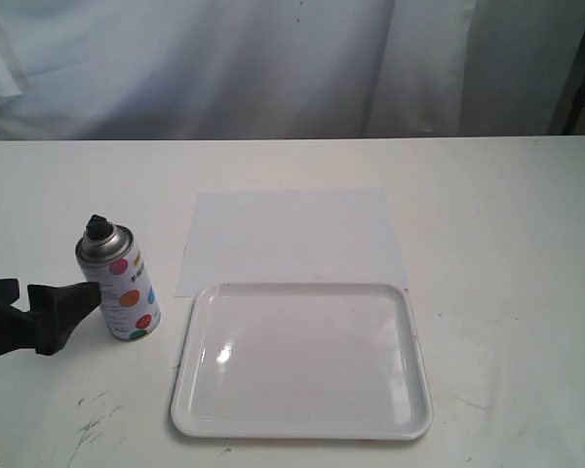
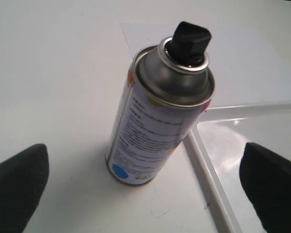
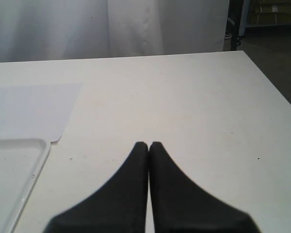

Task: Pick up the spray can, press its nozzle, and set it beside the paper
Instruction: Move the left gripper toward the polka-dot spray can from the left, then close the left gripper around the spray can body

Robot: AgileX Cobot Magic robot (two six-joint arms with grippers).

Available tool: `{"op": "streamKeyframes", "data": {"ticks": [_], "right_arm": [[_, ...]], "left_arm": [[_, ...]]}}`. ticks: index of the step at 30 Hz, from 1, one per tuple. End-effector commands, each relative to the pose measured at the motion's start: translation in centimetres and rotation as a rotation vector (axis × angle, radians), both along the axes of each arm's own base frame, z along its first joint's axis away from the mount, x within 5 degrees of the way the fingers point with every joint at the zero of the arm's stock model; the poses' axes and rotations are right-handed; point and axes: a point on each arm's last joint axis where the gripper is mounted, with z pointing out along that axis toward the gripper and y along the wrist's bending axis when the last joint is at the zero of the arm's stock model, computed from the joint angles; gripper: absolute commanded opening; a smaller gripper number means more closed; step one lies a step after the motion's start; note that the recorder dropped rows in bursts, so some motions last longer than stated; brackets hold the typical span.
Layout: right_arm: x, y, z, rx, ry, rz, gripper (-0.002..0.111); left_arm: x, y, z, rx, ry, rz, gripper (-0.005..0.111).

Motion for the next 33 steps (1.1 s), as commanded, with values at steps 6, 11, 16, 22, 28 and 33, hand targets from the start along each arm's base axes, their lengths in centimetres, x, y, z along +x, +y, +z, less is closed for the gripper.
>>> {"op": "streamKeyframes", "data": {"ticks": [6, 11, 16, 22, 28, 33], "right_arm": [[0.0, 0.0, -0.1, -0.007, 0.001, -0.001, 0.0], [0.0, 0.0, -0.1, -0.007, 0.001, -0.001, 0.0], [0.0, 0.0, -0.1, -0.007, 0.001, -0.001, 0.0], [0.0, 0.0, -0.1, -0.007, 0.001, -0.001, 0.0], [0.0, 0.0, -0.1, -0.007, 0.001, -0.001, 0.0], [0.0, 0.0, -0.1, -0.007, 0.001, -0.001, 0.0]], "left_arm": [[-0.5, -1.1, 0.4, 0.165, -0.142, -0.271, 0.104], [-0.4, -1.2, 0.6, 0.262, -0.225, -0.345, 0.104], [0.1, -1.1, -0.3, 0.297, -0.221, -0.354, 0.104], [1.2, -0.7, -1.6, 0.294, -0.217, -0.298, 0.104], [1.9, -1.0, -3.0, 0.215, -0.225, -0.285, 0.104], [2.7, -1.1, -4.4, 0.126, -0.237, -0.23, 0.104]]}}
